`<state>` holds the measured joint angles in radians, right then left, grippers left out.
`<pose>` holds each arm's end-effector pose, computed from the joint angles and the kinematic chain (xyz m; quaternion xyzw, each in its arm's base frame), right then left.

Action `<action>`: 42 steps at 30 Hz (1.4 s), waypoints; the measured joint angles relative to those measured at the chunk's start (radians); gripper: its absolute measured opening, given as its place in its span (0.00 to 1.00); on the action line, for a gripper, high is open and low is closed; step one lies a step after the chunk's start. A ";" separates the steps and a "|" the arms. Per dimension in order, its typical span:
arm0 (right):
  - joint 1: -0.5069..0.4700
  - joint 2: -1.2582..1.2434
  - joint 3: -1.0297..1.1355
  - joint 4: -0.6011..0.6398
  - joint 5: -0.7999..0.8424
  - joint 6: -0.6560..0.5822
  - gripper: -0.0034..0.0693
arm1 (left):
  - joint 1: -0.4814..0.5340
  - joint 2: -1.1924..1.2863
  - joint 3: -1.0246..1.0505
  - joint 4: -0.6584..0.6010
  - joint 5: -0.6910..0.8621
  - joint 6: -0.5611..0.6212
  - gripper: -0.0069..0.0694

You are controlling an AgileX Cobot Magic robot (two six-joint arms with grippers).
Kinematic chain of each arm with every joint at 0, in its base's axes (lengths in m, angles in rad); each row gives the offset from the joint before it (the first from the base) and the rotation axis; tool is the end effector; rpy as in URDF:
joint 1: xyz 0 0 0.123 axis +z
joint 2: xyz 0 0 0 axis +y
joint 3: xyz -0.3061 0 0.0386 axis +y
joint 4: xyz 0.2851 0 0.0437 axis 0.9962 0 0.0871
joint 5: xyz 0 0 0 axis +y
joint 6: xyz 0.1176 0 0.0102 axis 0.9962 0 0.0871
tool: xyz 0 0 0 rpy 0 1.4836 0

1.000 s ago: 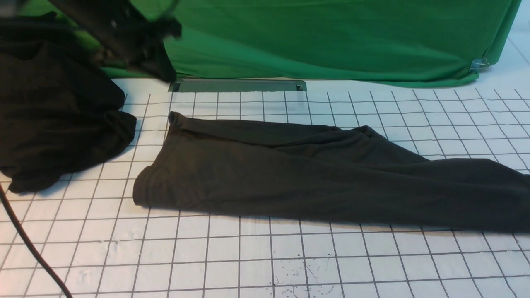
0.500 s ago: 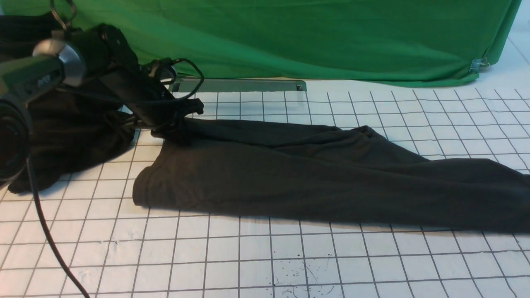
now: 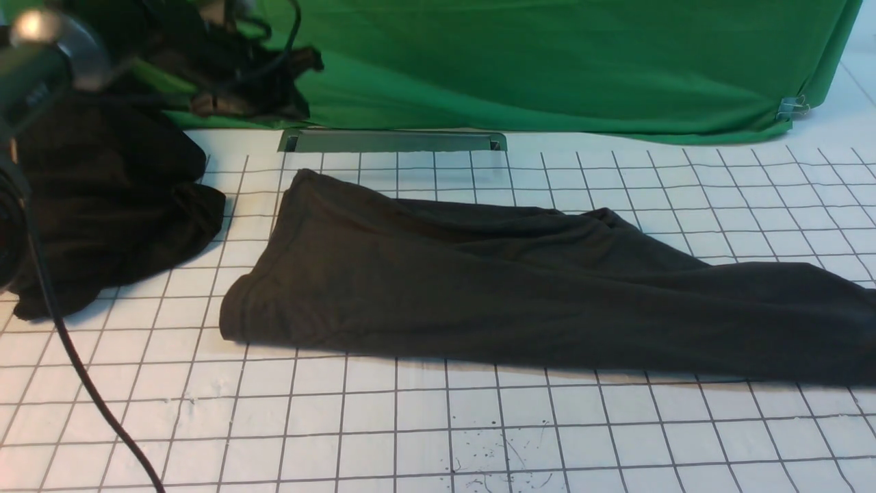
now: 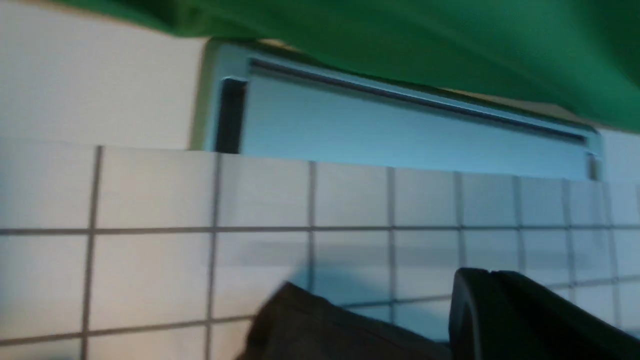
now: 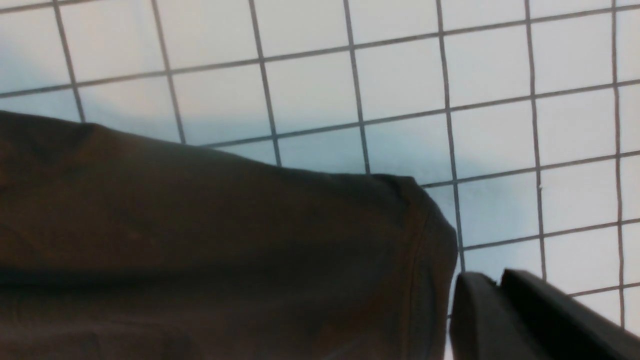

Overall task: Fold a long-sleeved shirt over a white checkered tablecloth.
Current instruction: 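Pull the folded dark garment lengthwise by its ends to straighten it flat on the table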

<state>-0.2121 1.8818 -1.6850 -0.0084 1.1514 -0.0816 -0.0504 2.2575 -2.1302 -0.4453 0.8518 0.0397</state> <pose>0.4441 -0.0966 0.2773 0.0633 0.9860 -0.0266 0.1520 0.5840 -0.0678 0.2591 -0.0403 0.9224 -0.2068 0.3236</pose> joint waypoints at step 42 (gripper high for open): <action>-0.104 -0.024 0.336 0.076 -0.077 -0.007 0.99 | -0.083 0.064 -0.317 -0.053 0.348 0.047 0.11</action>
<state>-0.3161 1.8581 -1.3490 0.0673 1.0739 -0.0885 -0.1334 2.3216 -2.4476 -0.4986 1.1998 0.0863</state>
